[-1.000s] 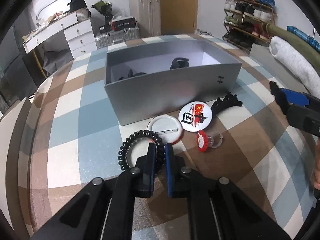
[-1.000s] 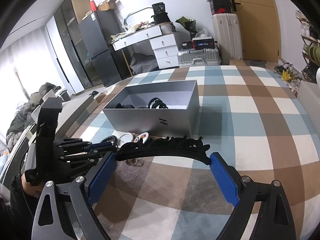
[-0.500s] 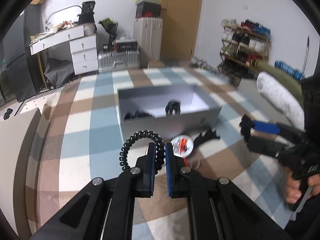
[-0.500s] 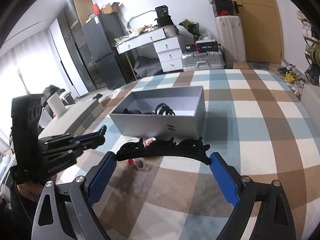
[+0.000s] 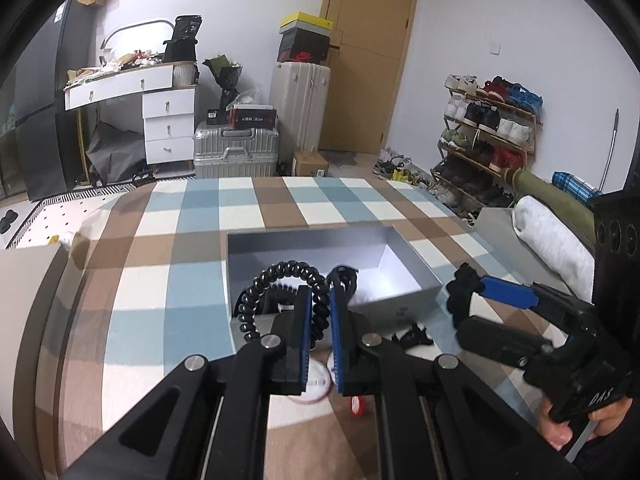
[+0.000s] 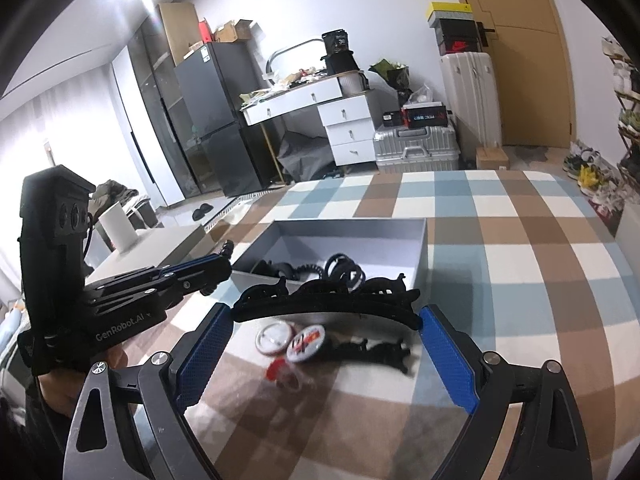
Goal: Organize jewelry
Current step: 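Carry the hair tie and claw clip into the silver box and open both tools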
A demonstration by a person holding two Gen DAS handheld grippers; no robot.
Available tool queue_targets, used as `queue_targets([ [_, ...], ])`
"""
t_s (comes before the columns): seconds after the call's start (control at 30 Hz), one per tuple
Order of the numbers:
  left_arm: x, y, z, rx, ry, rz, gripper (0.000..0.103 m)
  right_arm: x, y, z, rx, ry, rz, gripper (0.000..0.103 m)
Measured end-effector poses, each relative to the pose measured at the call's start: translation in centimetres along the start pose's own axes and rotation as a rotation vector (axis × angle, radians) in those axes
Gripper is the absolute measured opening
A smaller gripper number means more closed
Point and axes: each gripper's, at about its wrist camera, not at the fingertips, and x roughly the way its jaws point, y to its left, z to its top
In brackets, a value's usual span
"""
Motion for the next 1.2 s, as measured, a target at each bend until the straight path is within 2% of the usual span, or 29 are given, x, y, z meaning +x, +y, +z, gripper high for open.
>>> queue_targets([
  [0.37,2.5,0.1,0.8,0.015,0.027,-0.001,0.004,3.2,-0.7,1.6,0.013,0.011,-0.045,0.094],
  [1.0,3.6,0.7,0.3,-0.001,0.067,-0.005,0.005,4.6,-1.6,2.1,0.031,0.031,-0.07,0.095],
  [1.07,3.5,0.7,0.3,-0.003,0.068,-0.014,0.011,4.6,-1.5,2.2,0.031,0.03,-0.074,0.095],
  [1.1,3.3,0.6,0.4,-0.001,0.065,-0.01,0.02,4.6,-1.5,2.2,0.031,0.03,-0.074,0.095],
  [1.13,3.2,0.6,0.4,-0.002,0.059,-0.009,0.034,4.6,-1.5,2.2,0.031,0.03,-0.079,0.095],
  [1.2,2.9,0.7,0.5,-0.008,0.042,-0.011,0.05,4.6,-1.5,2.2,0.029,0.032,-0.078,0.095],
])
